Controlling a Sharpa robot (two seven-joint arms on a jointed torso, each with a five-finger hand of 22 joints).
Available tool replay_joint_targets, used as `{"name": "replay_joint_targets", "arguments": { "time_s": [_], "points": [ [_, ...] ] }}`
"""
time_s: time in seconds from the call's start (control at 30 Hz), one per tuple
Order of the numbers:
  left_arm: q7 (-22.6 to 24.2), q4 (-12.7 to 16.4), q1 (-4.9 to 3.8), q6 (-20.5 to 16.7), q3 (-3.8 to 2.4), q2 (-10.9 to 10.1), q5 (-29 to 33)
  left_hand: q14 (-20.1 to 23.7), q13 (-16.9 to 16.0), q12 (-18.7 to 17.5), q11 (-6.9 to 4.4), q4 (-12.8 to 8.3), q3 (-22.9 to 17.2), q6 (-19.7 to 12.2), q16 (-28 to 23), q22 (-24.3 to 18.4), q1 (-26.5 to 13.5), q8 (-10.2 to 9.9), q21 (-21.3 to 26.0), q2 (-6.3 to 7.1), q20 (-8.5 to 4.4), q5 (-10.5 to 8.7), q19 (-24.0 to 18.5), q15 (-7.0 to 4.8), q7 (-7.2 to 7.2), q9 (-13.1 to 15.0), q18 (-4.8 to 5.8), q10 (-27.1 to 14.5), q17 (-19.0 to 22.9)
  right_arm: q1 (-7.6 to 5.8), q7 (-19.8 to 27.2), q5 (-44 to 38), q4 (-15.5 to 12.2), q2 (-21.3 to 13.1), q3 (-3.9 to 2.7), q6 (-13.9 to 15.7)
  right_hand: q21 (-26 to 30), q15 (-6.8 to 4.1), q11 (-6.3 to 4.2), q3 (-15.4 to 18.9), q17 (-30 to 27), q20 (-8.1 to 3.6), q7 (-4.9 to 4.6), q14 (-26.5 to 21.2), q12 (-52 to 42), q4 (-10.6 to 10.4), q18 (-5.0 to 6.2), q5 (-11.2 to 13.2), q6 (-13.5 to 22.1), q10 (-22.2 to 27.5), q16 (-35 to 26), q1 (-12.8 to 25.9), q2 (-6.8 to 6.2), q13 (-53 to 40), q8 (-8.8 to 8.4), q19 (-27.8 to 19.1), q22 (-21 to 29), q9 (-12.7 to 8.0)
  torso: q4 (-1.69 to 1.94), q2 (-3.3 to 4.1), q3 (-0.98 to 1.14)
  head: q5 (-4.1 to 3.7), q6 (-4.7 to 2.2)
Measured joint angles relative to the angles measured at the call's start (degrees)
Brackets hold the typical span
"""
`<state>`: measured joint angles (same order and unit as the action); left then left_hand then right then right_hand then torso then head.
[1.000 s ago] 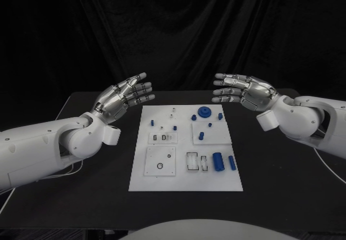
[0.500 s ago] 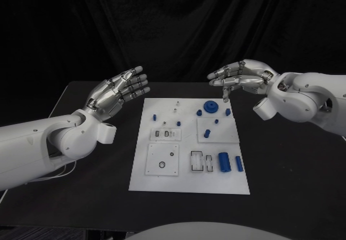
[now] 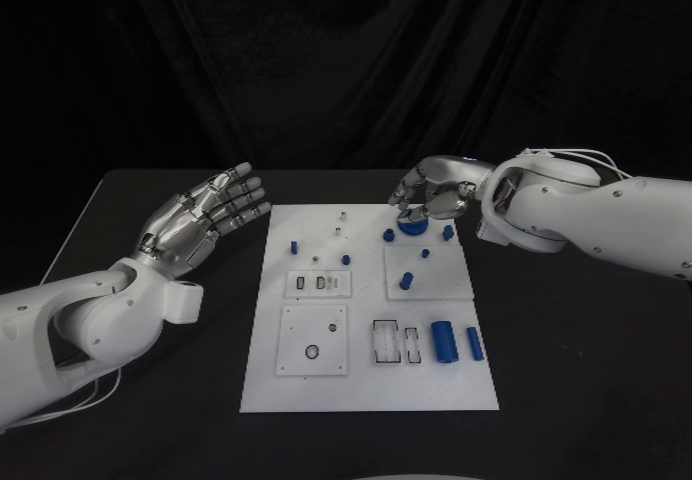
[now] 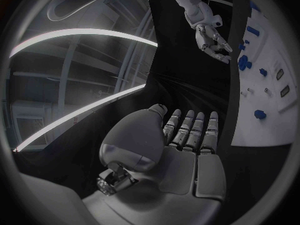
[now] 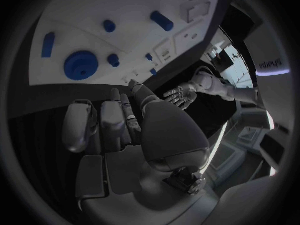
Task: Assemble the parts on the task board
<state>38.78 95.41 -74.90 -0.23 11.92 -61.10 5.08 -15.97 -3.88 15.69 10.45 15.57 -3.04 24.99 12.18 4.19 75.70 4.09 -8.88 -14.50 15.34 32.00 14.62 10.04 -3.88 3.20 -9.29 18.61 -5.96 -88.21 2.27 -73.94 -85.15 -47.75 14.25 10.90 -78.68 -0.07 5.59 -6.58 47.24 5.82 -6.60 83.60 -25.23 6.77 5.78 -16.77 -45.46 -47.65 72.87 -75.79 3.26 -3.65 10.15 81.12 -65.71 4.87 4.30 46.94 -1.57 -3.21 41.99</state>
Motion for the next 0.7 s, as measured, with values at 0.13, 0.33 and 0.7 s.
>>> {"name": "replay_joint_targets", "arguments": {
  "time_s": [0.13, 0.33, 0.7],
  "points": [
    [0.0, 0.34, 0.0, 0.05, 0.07, -0.28, 0.44, 0.0, 0.0, 0.22, 0.0, 0.0, 0.0, 0.0, 0.0, 0.0, 0.0, 0.0, -0.22, 0.0, -0.18, -0.01, 0.18, 0.0, 0.0, 0.0, 0.0, 0.0, 0.0, 0.02, -3.04, -10.03, -0.54, 0.14, -0.02, 1.71, -0.78, -0.19, -0.37, -0.98, 1.81, -0.29, 0.05, 0.19, 0.85, -0.71, -0.9, 1.9, -1.05, -0.37, 0.83, 0.69, -1.02, -0.14, -0.62, 0.29, -1.62, 0.31, 0.44, 0.63, -0.16, -0.92, -1.13],
    [0.01, 0.82, -0.01, 0.23, 0.16, -0.3, 0.81, 0.19, 0.0, 0.22, 0.2, -0.16, -0.48, 0.2, 0.0, -0.01, 0.0, 0.0, -0.22, 0.0, -0.18, -0.03, 0.19, 0.2, -0.2, 0.06, 0.0, -0.2, 0.03, 0.74, -5.89, -18.41, -0.63, 0.12, -0.03, 3.06, -0.78, -0.36, -0.37, -1.74, 1.68, -0.29, -1.01, 0.03, 1.89, -1.47, -0.89, 2.66, -2.67, -0.37, 0.83, 1.37, -1.7, -0.14, -0.9, 0.29, -1.56, 0.67, 0.76, 1.24, -0.42, -1.25, -2.74],
    [0.02, 2.09, -0.01, 0.46, 0.22, -1.49, 1.05, 0.2, -0.08, 0.45, 0.41, -0.41, -1.04, 0.4, 0.0, -0.01, 0.0, 0.0, -0.21, 0.0, -0.18, 0.23, 0.18, 0.21, -0.41, 0.06, 0.0, -0.39, 0.06, 1.31, -8.01, -22.94, -2.35, -0.34, -0.03, 4.5, -0.78, -0.36, -0.15, -3.22, 3.0, -0.5, -0.72, 0.03, 2.55, -1.29, -0.88, 1.99, -3.34, -0.14, 0.82, 0.52, -2.54, -0.26, -1.84, 0.08, -1.65, 0.78, 1.33, 1.6, -0.74, -1.36, -2.19]
  ]
}}
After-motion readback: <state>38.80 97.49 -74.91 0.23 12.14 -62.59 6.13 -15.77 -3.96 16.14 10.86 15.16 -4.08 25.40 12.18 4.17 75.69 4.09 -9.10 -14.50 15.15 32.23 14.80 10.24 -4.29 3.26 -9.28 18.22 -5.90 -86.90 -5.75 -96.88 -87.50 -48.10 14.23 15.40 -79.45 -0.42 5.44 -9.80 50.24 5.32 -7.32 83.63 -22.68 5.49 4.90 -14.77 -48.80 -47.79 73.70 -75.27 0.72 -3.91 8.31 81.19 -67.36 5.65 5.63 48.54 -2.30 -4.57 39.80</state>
